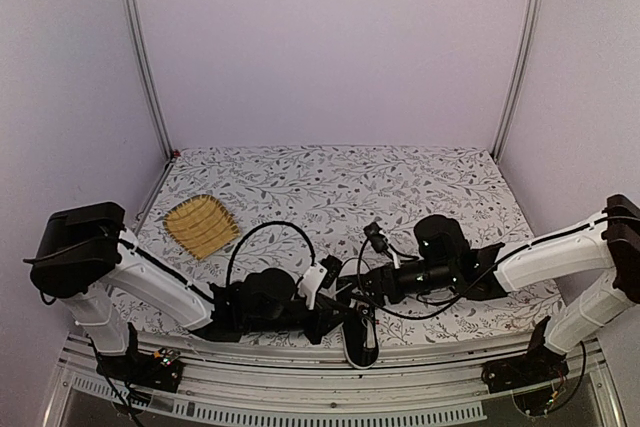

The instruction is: Tie the shoes

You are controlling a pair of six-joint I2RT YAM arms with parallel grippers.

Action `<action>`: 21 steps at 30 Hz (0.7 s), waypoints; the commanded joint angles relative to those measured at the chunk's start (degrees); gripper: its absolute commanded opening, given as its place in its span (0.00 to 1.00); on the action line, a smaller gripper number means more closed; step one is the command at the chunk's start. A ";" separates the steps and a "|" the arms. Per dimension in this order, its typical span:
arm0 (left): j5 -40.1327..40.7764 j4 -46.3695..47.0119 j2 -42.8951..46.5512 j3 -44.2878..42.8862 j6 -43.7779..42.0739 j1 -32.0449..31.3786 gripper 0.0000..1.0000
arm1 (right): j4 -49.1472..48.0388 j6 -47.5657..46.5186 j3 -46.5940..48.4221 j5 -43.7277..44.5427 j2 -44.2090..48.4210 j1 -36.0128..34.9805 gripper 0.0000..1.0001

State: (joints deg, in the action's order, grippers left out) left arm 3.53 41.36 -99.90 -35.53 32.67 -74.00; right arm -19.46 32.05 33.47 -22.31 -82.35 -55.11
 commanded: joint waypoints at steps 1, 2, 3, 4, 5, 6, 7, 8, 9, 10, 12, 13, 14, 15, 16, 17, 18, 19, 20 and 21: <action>1.13 1.96 -0.35 -0.23 -0.20 -1.14 0.00 | -4.56 -1.00 2.44 -5.27 -4.82 -1.04 0.60; 1.17 2.01 -0.31 -0.16 -0.19 -1.21 0.00 | -4.75 -1.02 2.57 -5.66 -5.49 -1.20 0.58; 1.28 2.06 -0.23 -0.08 -0.17 -1.20 0.00 | -5.02 -1.03 2.54 -5.99 -5.95 -1.34 0.55; 1.44 2.05 -0.19 0.05 -0.21 -1.23 0.00 | -5.27 -0.94 2.38 -6.26 -6.18 -1.45 0.53; 1.63 2.05 -0.10 0.15 -0.17 -1.28 0.00 | -5.37 -0.83 2.23 -6.44 -6.32 -1.55 0.50; 1.82 2.10 0.01 0.26 -0.07 -1.32 0.00 | -5.45 -0.64 2.06 -6.55 -6.36 -1.57 0.47; 2.02 2.06 0.07 0.28 -0.11 -1.37 0.00 | -5.68 -0.43 1.80 -6.71 -6.22 -1.54 0.44; 2.13 2.05 0.17 0.36 -0.08 -1.37 0.00 | -6.03 -0.26 1.50 -6.98 -5.98 -1.51 0.40; 2.26 2.08 0.22 0.37 -0.14 -1.41 0.00 | -6.55 0.03 1.06 -7.23 -5.79 -1.63 0.37; 2.38 2.06 0.21 0.30 -0.14 -1.36 0.00 | -7.01 0.23 0.76 -7.51 -5.55 -1.65 0.34; 2.71 1.93 0.23 0.28 -0.10 -1.40 0.00 | -7.35 0.79 0.17 -7.44 -5.17 -1.59 0.31; 2.97 1.93 0.22 0.28 -0.06 -1.41 0.00 | -7.40 0.96 -0.02 -7.30 -5.08 -1.61 0.31; 3.17 1.88 0.28 0.28 -0.05 -1.49 0.00 | -7.35 1.03 -0.39 -7.10 -5.03 -1.63 0.31; 3.27 1.97 0.35 0.28 -0.02 -1.50 0.00 | -7.35 1.07 -0.65 -6.61 -4.89 -1.62 0.34; 3.32 2.03 0.35 0.28 -0.05 -1.50 0.00 | -7.47 1.15 -1.08 -6.02 -4.66 -1.64 0.37; 3.35 2.06 0.48 0.28 -0.16 -1.57 0.00 | -7.65 1.30 -1.54 -5.38 -4.47 -1.61 0.40; 3.37 2.11 0.52 0.41 -0.19 -1.61 0.00 | -7.68 1.38 -1.84 -4.92 -4.28 -1.65 0.42; 3.41 2.26 0.69 0.57 -0.28 -1.75 0.00 | -7.66 1.36 -2.05 -4.64 -4.08 -1.65 0.44; 3.62 2.58 0.87 0.82 -0.34 -1.86 0.00 | -7.64 1.42 -2.24 -4.27 -4.00 -1.64 0.45; 3.92 2.89 1.03 1.12 -0.40 -1.97 0.00 | -7.65 1.39 -2.33 -4.01 -3.97 -1.66 0.46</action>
State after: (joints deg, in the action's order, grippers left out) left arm 5.76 41.36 -99.90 -35.42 32.64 -74.87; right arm -25.98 33.34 32.42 -27.51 -87.68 -56.29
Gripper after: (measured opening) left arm 0.003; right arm 0.448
